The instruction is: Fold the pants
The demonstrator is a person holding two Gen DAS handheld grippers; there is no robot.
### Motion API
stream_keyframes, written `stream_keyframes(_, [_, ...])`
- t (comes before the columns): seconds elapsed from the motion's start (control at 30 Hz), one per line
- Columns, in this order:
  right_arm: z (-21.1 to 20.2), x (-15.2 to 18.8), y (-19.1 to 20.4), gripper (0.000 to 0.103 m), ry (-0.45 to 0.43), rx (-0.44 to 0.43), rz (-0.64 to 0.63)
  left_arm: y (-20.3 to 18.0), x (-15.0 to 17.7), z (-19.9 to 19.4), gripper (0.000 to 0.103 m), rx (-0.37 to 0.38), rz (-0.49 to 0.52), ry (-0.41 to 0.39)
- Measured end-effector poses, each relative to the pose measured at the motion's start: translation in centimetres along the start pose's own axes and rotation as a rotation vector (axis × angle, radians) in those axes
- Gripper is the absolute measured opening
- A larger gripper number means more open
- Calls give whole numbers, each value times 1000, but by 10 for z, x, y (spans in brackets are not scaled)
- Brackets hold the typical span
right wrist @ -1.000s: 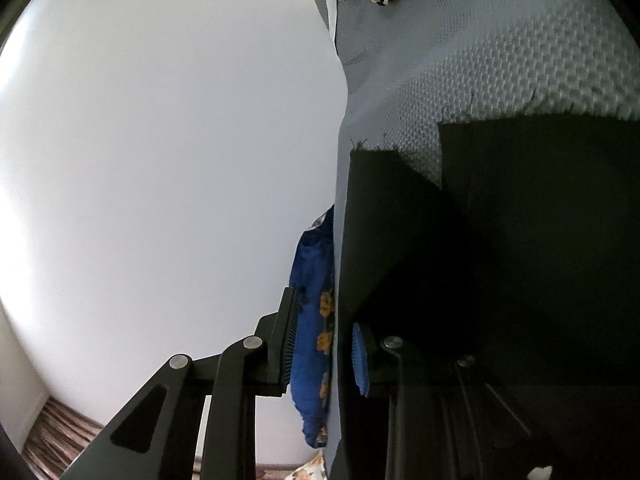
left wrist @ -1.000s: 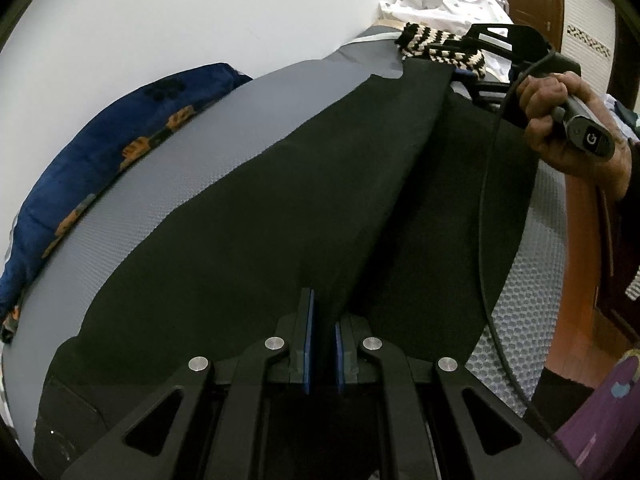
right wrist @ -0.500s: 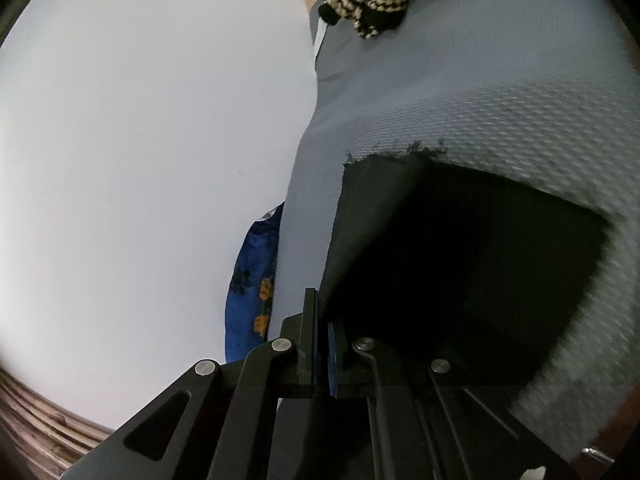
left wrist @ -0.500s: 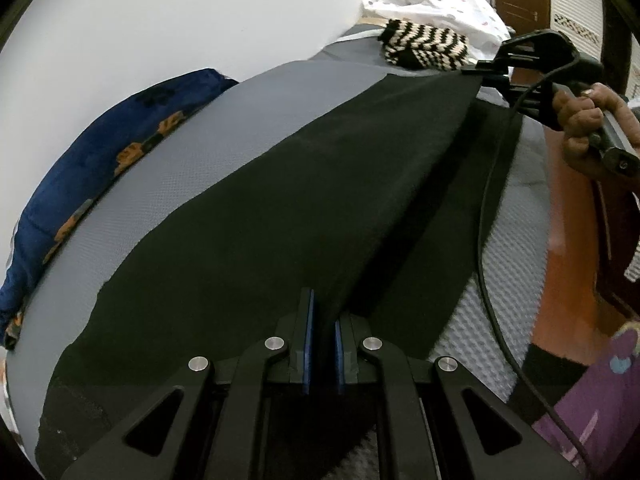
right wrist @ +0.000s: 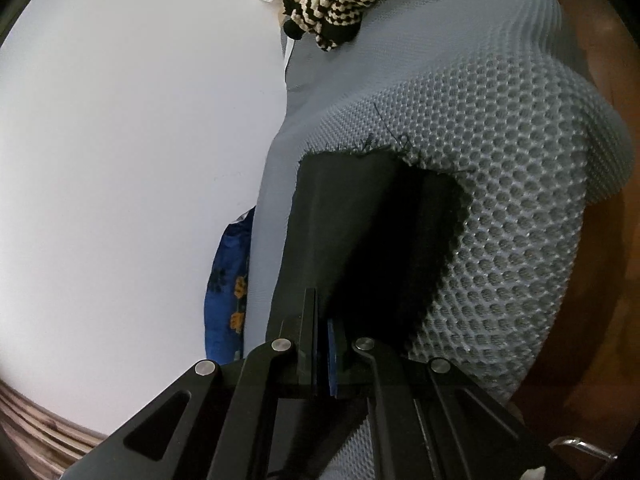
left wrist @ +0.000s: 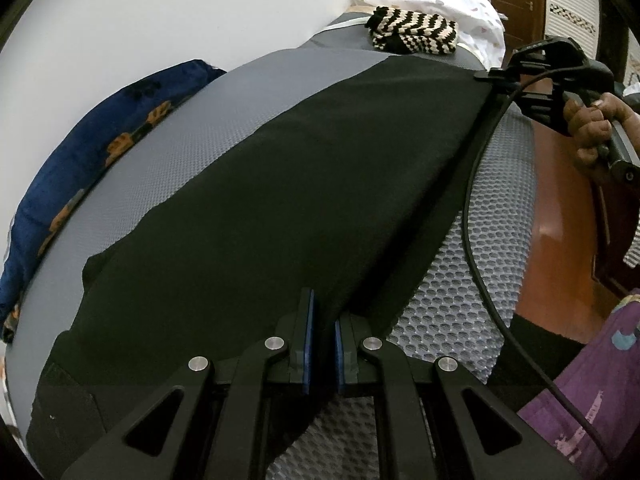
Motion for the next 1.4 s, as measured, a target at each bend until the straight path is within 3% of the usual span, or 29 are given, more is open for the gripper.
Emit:
stream_keyframes(0.4, [0,0,-16,5,1,39,8,-2,3,-1,9,-11,8,2])
stream_keyframes(0.57, [-1,-1,-19,4,-2,64,0,-3,4,-2,15,-38,28,10])
stream_keyframes(0.67, [-3,0,-20,4,-3,83,-10,-2,7,-6,27,-55,34,-4])
stream_keyframes(0.7, [-3,0,-21,4,-4,86,-10,1,8,-8,36,-57,29,-12])
stream_keyframes(0.83, [-6,0,-21,4,-7,107,-15,11,9,-25,58,13,-35,-72])
stream_keyframes(1.0, [-16,-5,-21,4,-12,140,-5,34,10,-61,73,18,-136,-178])
stream_keyframes(1.13, [-41,-7,-11,10,-50,203,-41,69,26,-83,76,-51,-230,-181])
stream_keyframes(1.2, [-55,-2,11,10,-53,166,-88,86,39,-90,78,-90,-279,-166])
stream_keyframes(1.3, [-51,24,60,10,51,58,-223,107,59,-97,79,-155,-326,-150])
stream_keyframes(1.4, [-15,84,121,10,269,-66,-406,128,80,-97,79,-224,-361,-125])
Point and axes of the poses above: each gripper's, at about its wrist camera, not at the fingertips, and z roughly the way its jaws point, y to its left, x to its underside, the point moved 5 cm from there along z, roughly the way its jaws point, and after that the axes turned 3 degrees about -z, right-handed, at the moved point
